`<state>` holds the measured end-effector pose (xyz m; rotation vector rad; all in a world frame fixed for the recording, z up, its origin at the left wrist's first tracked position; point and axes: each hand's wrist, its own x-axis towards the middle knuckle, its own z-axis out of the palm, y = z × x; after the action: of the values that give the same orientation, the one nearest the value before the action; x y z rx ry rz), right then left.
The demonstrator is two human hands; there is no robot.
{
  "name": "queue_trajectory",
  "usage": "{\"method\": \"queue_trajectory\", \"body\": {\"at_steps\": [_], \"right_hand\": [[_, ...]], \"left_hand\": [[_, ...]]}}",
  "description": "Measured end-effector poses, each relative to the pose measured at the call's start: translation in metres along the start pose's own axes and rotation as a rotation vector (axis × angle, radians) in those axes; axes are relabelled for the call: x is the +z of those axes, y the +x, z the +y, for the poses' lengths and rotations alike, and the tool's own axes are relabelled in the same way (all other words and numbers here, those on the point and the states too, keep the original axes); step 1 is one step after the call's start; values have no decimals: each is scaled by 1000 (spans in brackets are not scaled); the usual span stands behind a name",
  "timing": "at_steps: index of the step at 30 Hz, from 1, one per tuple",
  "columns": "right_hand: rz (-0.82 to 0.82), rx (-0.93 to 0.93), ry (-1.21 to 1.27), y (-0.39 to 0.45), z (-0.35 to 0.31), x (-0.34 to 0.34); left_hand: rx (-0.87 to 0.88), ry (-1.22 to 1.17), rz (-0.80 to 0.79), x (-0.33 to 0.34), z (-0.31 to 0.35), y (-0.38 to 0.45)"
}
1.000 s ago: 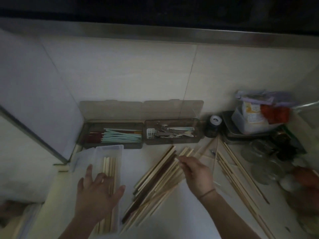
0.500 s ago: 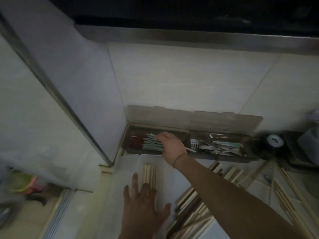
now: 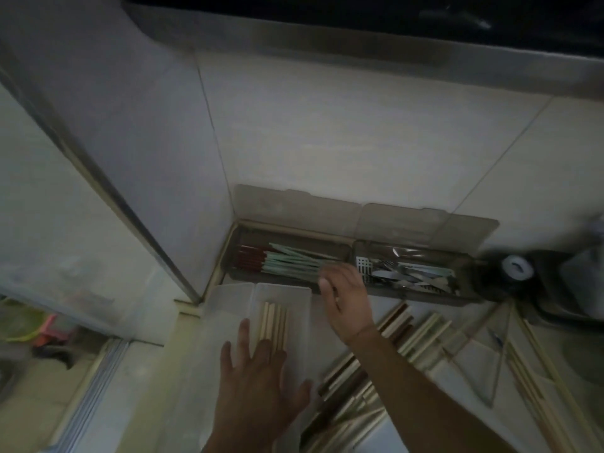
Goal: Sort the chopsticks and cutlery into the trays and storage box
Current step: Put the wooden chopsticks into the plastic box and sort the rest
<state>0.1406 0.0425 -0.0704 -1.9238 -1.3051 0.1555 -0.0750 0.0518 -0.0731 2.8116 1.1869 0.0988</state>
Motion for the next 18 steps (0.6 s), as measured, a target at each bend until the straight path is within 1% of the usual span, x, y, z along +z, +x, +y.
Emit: {"method": "queue_trajectory", "body": {"at_steps": [2, 3, 7, 9, 11, 12, 18], "right_hand": [[160, 45, -105, -52, 17, -26], [194, 89, -181, -82, 30, -41], [190, 305, -537, -186, 97, -96], [180, 481, -612, -214, 119, -120], [126, 636, -654, -218, 122, -136], [102, 681, -676, -216, 121, -139], [91, 732, -716, -195, 111, -141]], "left_hand": [[9, 23, -3, 1, 1, 0], [14, 33, 1, 1, 1, 0], [44, 37, 27, 2, 0, -1], [45, 60, 24, 2, 1, -1], [42, 70, 27, 2, 1, -1], [39, 69, 27, 2, 1, -1], [22, 68, 24, 4, 2, -3]]}}
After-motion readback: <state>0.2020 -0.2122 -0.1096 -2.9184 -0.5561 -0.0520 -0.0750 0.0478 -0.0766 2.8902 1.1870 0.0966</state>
